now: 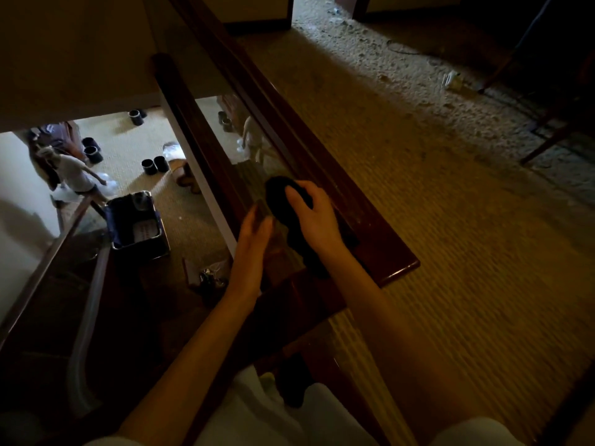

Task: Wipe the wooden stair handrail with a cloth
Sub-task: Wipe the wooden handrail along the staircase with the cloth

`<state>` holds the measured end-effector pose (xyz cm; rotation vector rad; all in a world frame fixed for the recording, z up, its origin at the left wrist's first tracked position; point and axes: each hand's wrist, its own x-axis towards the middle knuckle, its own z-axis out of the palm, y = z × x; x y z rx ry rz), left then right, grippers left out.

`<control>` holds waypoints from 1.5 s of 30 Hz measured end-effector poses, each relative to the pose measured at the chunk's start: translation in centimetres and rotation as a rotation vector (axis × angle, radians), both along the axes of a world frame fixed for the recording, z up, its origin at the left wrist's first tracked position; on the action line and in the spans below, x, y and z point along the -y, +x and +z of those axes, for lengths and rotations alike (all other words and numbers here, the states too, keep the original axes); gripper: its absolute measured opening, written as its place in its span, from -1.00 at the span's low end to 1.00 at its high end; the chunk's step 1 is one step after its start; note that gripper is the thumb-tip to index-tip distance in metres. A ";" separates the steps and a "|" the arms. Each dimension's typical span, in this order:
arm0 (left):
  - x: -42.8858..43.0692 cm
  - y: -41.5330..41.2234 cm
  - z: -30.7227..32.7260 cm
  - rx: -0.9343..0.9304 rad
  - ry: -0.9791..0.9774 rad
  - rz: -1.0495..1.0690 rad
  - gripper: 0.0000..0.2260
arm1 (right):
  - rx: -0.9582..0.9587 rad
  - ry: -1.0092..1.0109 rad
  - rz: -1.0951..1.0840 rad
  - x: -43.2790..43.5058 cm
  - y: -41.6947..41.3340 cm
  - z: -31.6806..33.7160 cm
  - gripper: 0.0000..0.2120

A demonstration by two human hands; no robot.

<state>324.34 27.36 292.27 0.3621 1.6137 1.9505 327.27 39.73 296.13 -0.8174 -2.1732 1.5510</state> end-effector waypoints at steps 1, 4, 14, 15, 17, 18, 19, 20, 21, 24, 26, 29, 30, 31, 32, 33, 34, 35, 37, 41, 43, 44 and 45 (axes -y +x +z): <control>-0.8 -1.3 0.6 -0.020 0.039 0.026 -0.49 | -0.021 -0.025 0.055 0.5 -0.7 0.0 -0.74; -2.4 -3.9 0.2 -0.104 0.056 0.046 -0.61 | -0.010 -0.071 0.146 -0.4 -0.6 0.0 -0.74; -2.5 -8.0 -6.8 -0.152 -0.091 -0.515 -0.69 | 0.080 0.488 -0.364 -2.4 4.0 -2.6 -0.76; -3.2 -7.5 -7.0 -0.142 -0.091 -0.534 -0.69 | 0.060 0.501 -0.394 -2.4 3.7 -2.6 -0.76; -5.0 -6.2 -6.7 -0.169 -0.065 -0.569 -0.69 | 0.023 0.504 -0.485 -2.6 3.5 -2.4 -0.77; -5.9 -5.6 -6.4 -0.194 -0.025 -0.579 -0.67 | 0.004 0.472 -0.545 -2.8 3.5 -2.3 -0.77; -6.7 -5.0 -6.1 -0.209 0.025 -0.583 -0.65 | -0.008 0.420 -0.614 -2.9 3.8 -2.3 -0.77; -7.3 -4.4 -5.9 -0.210 0.075 -0.593 -0.65 | -0.012 0.360 -0.689 -3.1 4.1 -2.3 -0.76; -7.7 -4.0 -5.9 -0.207 0.112 -0.612 -0.65 | -0.009 0.295 -0.758 -3.2 4.4 -2.4 -0.74; -8.1 -3.2 -6.2 -0.204 0.123 -0.716 -0.63 | 0.027 0.180 -0.866 -3.3 4.6 -2.4 -0.72; -8.0 -3.2 -6.0 -0.203 0.102 -0.778 -0.56 | 0.059 0.189 -0.862 -3.2 4.1 -2.3 -0.71; -7.8 -4.1 -5.3 -0.218 0.096 -0.862 -0.56 | 0.081 0.193 -0.864 -3.1 3.9 -2.2 -0.71; -7.4 -4.7 -5.3 -0.210 0.086 -0.886 -0.58 | 0.083 0.191 -0.861 -3.0 3.9 -2.1 -0.71; -6.8 -5.3 -5.3 -0.187 0.079 -0.909 -0.60 | 0.084 0.187 -0.854 -3.1 3.9 -2.1 -0.71; -5.9 -5.8 -5.4 -0.160 0.074 -0.932 -0.65 | 0.083 0.180 -0.843 -3.1 3.9 -2.0 -0.72; -5.0 -6.4 -5.5 -0.140 0.073 -0.950 -0.69 | 0.084 0.175 -0.831 -3.1 3.9 -2.0 -0.72; -4.2 -6.8 -5.6 -0.129 0.079 -0.965 -0.72 | 0.090 0.176 -0.819 -3.1 3.8 -2.0 -0.71; -3.5 -7.2 -5.7 -0.127 0.090 -0.978 -0.72 | 0.099 0.179 -0.809 -3.1 3.8 -2.0 -0.71; -3.0 -7.4 -5.8 -0.176 0.091 -0.987 -0.74 | 0.104 0.186 -0.803 -3.2 3.8 -2.0 -0.71; -6.2 -6.0 -5.1 -0.164 0.049 -0.949 -0.68 | 0.117 0.203 -0.822 -3.1 3.8 -2.0 -0.72; -8.5 -4.8 -4.5 -0.243 0.019 -0.916 -0.69 | 0.117 0.199 -0.829 -2.9 3.9 -1.9 -0.72; -9.3 -4.4 -4.2 -0.291 0.004 -0.895 -0.71 | 0.114 0.203 -0.832 -2.8 3.9 -1.9 -0.72; -9.8 -4.2 -4.1 -0.331 0.000 -0.878 -0.72 | 0.110 0.208 -0.838 -2.8 3.9 -1.9 -0.72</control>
